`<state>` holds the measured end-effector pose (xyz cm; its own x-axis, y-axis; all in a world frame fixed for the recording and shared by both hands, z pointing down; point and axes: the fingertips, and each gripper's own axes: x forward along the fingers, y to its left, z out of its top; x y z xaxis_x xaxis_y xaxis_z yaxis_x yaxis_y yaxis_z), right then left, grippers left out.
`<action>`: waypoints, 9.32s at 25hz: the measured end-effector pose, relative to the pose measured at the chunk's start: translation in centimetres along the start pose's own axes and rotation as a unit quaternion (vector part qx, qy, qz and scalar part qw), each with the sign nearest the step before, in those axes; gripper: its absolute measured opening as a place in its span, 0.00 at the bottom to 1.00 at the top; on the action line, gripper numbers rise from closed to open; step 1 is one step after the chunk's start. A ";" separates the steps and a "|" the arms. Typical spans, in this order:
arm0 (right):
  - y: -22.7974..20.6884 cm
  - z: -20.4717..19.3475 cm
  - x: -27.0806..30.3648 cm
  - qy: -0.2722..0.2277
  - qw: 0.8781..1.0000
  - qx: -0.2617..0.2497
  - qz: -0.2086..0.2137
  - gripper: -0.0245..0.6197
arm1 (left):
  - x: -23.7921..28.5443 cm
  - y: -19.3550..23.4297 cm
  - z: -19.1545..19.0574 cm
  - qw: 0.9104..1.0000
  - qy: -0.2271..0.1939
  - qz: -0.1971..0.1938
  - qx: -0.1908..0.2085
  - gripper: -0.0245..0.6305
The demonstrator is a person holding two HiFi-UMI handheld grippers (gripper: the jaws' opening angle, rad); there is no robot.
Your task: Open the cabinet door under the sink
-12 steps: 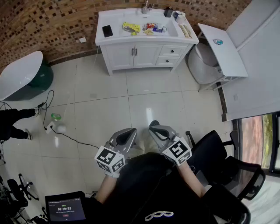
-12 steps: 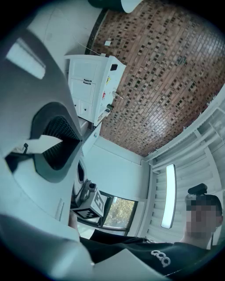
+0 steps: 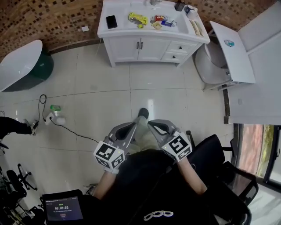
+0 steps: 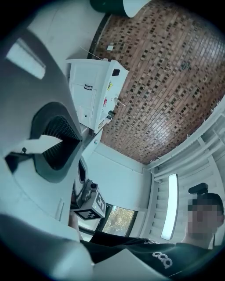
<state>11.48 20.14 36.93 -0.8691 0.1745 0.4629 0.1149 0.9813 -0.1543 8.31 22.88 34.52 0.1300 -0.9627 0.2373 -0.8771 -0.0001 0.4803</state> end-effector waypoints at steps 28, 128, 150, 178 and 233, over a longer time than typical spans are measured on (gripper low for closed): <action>-29.0 5.0 12.2 -0.007 0.999 0.025 -0.036 0.02 | 20.0 17.9 8.8 0.995 0.062 0.072 0.010 0.06; -66.1 -18.4 54.4 0.117 0.968 0.089 -0.204 0.10 | 38.2 45.2 2.9 0.988 0.137 0.072 0.000 0.06; -64.0 -19.7 52.8 0.113 0.964 0.095 -0.221 0.09 | 38.2 42.2 1.7 0.988 0.151 0.020 0.000 0.06; -60.0 -22.8 48.4 0.125 0.967 0.078 -0.208 0.09 | 39.0 37.9 -0.2 0.981 0.189 -0.032 0.034 0.06; -61.6 -35.1 26.2 0.123 0.927 0.175 -0.308 0.05 | 48.2 22.3 -6.7 0.918 0.298 -0.228 0.131 0.06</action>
<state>-1.48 -32.90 89.19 -0.5764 -0.3557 0.7357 -0.5674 0.8221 -0.0470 -1.84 -21.74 62.35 0.6724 -0.5269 0.5199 -0.7396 -0.5060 0.4437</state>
